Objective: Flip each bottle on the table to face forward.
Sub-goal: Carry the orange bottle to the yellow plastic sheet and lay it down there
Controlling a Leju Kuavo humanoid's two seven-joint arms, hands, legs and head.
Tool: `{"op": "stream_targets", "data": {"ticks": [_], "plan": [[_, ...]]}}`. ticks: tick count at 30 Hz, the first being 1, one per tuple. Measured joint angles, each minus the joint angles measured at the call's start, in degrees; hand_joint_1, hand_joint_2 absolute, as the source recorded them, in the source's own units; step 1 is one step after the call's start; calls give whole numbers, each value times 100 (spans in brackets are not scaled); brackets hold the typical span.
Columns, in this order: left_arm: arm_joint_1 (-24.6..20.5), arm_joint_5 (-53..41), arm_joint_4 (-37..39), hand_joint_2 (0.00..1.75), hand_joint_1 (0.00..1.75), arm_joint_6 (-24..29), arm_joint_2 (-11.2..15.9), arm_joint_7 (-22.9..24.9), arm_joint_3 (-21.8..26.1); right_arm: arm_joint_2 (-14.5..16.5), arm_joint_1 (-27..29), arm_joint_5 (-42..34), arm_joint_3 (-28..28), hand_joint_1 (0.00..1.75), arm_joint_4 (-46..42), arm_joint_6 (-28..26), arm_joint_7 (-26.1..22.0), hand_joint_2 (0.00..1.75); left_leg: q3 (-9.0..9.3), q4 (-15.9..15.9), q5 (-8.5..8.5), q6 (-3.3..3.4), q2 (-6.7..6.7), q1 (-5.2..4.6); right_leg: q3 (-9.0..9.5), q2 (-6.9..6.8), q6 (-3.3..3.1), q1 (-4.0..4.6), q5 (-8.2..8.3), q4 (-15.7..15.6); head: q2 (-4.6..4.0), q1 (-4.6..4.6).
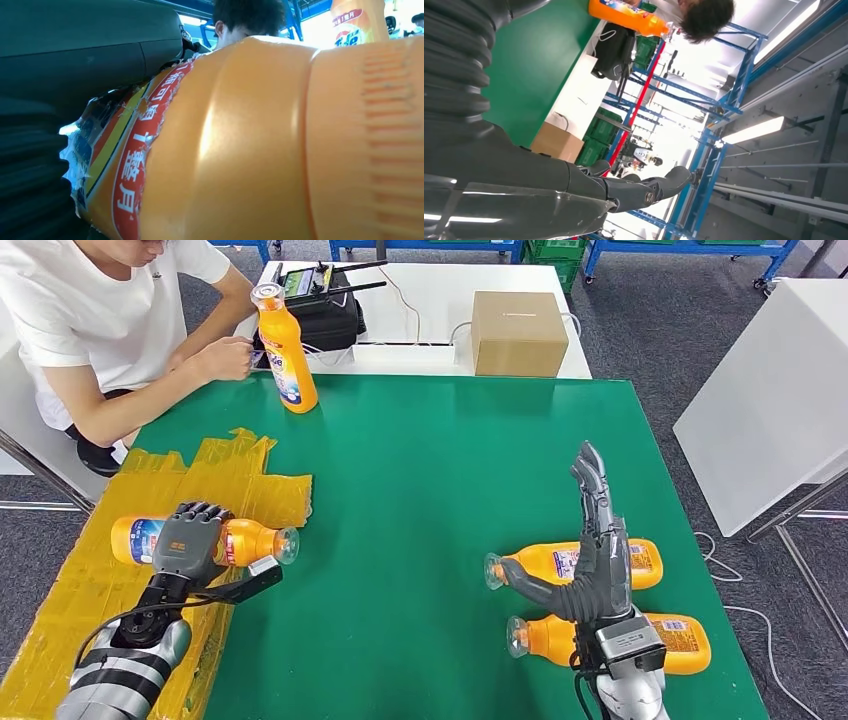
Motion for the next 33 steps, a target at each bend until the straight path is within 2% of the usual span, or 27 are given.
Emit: {"op": "stream_targets", "data": {"ticks": [4, 10, 14, 21, 33], "plan": [[-39, -53, 175, 175, 175, -73, 4, 40, 2, -2, 4, 1, -1, 0, -2, 0, -3, 175, 0, 0, 0, 0, 0, 0, 1, 0, 0, 1, 0, 0, 0, -1], [-243, -527, 891, 175, 174, 186, 7, 236, -29, -8, -7, 2, 1, 0, 5, 5, -7, 175, 6, -2, 0, 0, -6, 0, 10, -4, 0, 0, 0, 0, 0, 1], [-451, -538, 1381, 175, 1, 287, 3, 292, -33, -8, -9, 18, 2, 0, 19, 6, -9, 175, 33, -6, -1, -2, -7, -1, 33, -4, -1, 2, -1, 0, 0, -1], [-592, -38, 1860, 175, 0, 466, -72, -83, 108, -25, -8, 62, 2, 0, 29, -17, -5, 175, 73, -8, 3, -8, -7, 3, 65, -5, -4, 12, 1, 1, 0, -1], [-615, 239, 1969, 175, 0, 429, -263, -254, 260, -24, -34, 15, 6, 0, 164, 23, 109, 175, 83, -7, 6, -7, -17, 1, 87, -18, -3, 2, 0, 1, 0, -1]]}}
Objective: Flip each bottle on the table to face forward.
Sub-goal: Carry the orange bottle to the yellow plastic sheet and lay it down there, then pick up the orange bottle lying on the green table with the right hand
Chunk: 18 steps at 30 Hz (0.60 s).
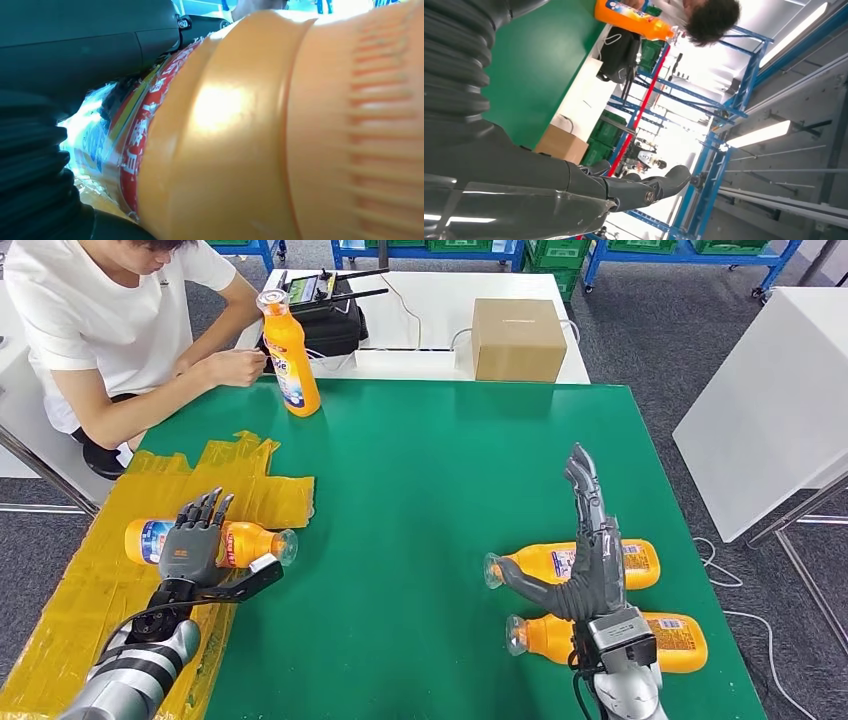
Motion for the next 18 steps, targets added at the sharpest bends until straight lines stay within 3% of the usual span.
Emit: {"op": "stream_targets", "data": {"ticks": [9, 18], "plan": [[165, 915, -260, 175, 0, -5, -147, -688, 57, 1, 1, 0, 0, 0, 60, -20, 20, 175, -8, 1, 0, 0, 1, -1, -10, 1, 1, -2, 0, 0, 0, 0], [424, 1353, -684, 175, 0, -134, -284, -971, 57, 1, 2, 3, 0, 0, 62, -32, 21, 175, -28, 3, 0, 0, 2, -1, -32, 2, 1, -2, 0, 0, 0, 0]]}}
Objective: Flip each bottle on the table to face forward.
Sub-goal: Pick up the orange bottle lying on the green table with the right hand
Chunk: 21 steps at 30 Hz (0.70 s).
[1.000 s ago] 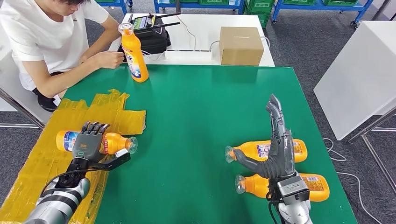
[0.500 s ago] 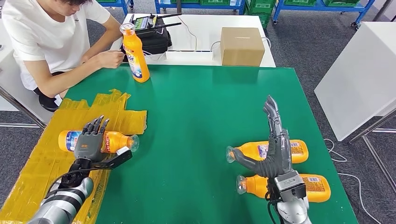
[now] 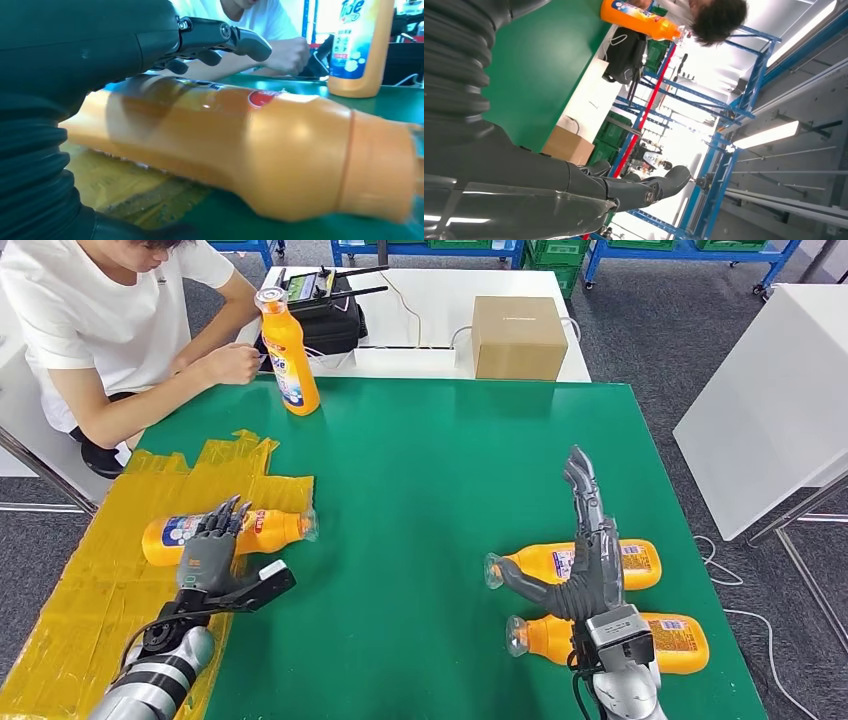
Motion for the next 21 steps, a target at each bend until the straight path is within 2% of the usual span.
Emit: {"op": "stream_targets", "data": {"ticks": [5, 11, 15, 18, 21], "plan": [[248, 888, -493, 175, 0, -454, -98, -470, -4, 0, 1, 28, 0, 0, 2, -38, 11, 175, -9, 0, 0, 0, 1, 1, -11, 1, 0, 1, 0, 0, 0, 1], [523, 1568, -1192, 175, 0, -773, -190, -735, -15, 4, 1, 88, -2, 0, 18, -78, 54, 175, -25, 1, 0, 0, 4, 1, -27, 3, 0, 1, 0, 0, 0, 0], [682, 1906, -1649, 175, 0, -677, -236, -1016, -17, 10, 3, 118, -2, 0, 23, -121, 56, 175, -33, 2, 0, 0, 5, 1, -34, 3, 0, 1, 0, 0, 0, 1], [837, 2310, -2100, 175, 0, -304, -309, -1473, -16, 13, 8, 130, -2, 0, 23, -171, 56, 175, -37, 2, 0, 0, 4, 1, -38, 3, 0, 1, 0, 0, 0, 1], [1024, 2956, -2684, 175, 0, -278, -403, -1848, -15, 11, 27, 177, -2, 0, 23, -265, 57, 175, -41, 2, -1, 0, 4, 0, -42, 3, 1, 1, 0, 0, 0, 0]]}}
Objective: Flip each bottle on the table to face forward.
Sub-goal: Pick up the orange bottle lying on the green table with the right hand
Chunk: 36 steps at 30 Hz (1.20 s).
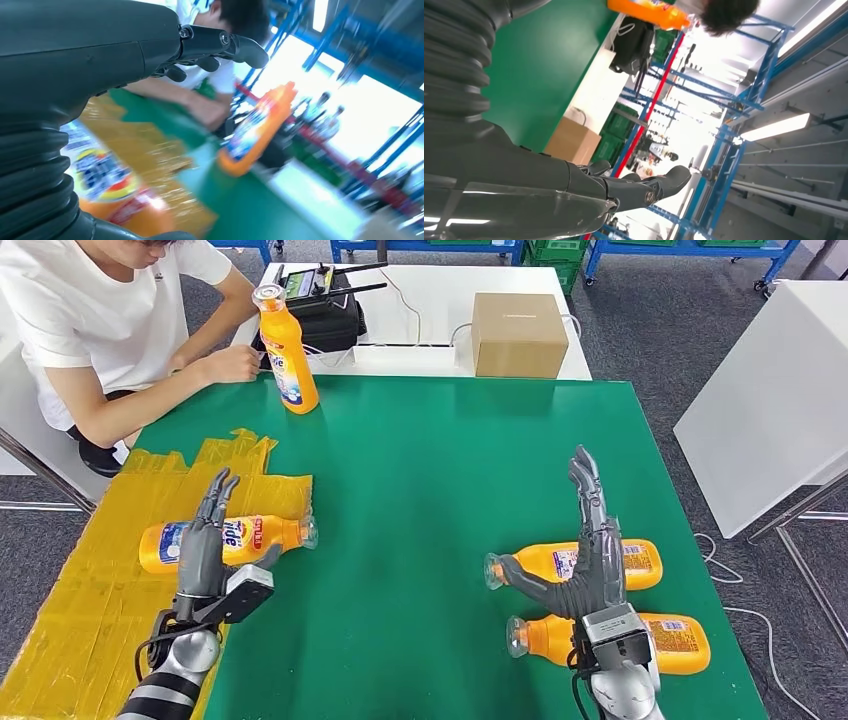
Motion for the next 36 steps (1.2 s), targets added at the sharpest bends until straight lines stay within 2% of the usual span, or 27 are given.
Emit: {"op": "stream_targets", "data": {"ticks": [7, 9, 12, 15, 17, 24, 29, 36], "plan": [[239, 417, -856, 175, 0, -201, -131, -164, 2, -5, 36, 119, 0, 0, 0, -109, 27, 175, -2, 0, 0, 0, 0, 0, -2, 0, 0, 0, 0, 0, 0, 1], [321, 983, -1087, 175, 0, -740, -171, -281, 11, -43, 38, 696, 1, 0, 0, -331, 219, 175, -2, 0, 0, 0, 1, 0, -2, 0, 0, 1, 0, 0, 0, 0], [510, 2060, -1606, 175, 0, -1756, -284, -259, 17, -273, 26, 2154, 2, 0, 17, -515, 764, 175, -4, 0, 0, 0, -1, -1, -1, 0, 0, -1, 0, 0, 0, -1], [640, 2422, -1951, 175, 0, -2127, -388, -187, 20, -652, -24, 3044, 0, 0, 102, -315, 1161, 175, -7, 1, 0, 1, -4, -7, -1, -2, 1, -4, 1, -1, 0, 0], [691, 2499, -2074, 175, 0, -2181, -442, -219, 27, -919, -71, 3314, -4, 0, 168, -177, 1256, 175, -7, 2, 0, 1, -3, -10, -1, -2, 2, -6, 1, -1, 0, 0], [739, 2656, -2221, 175, 0, -2273, -557, -310, 79, -1529, -190, 3517, -8, 0, 326, 165, 1360, 175, -5, 4, 0, 1, -3, -11, -2, -2, 4, -3, 3, -2, 0, -3], [729, 2744, -2223, 175, 0, -2331, -622, -345, 109, -2091, -343, 3402, -75, 0, 540, 568, 1397, 175, -5, 4, 0, 2, -3, -11, -1, -2, 4, -4, 3, -2, 0, -1], [705, 2806, -2223, 175, 0, -2369, -691, -375, 103, -2459, -510, 3286, -238, 0, 888, 781, 1420, 175, -6, 6, 0, 2, -2, -11, -2, -1, 6, -6, 4, -2, 0, -2]]}}
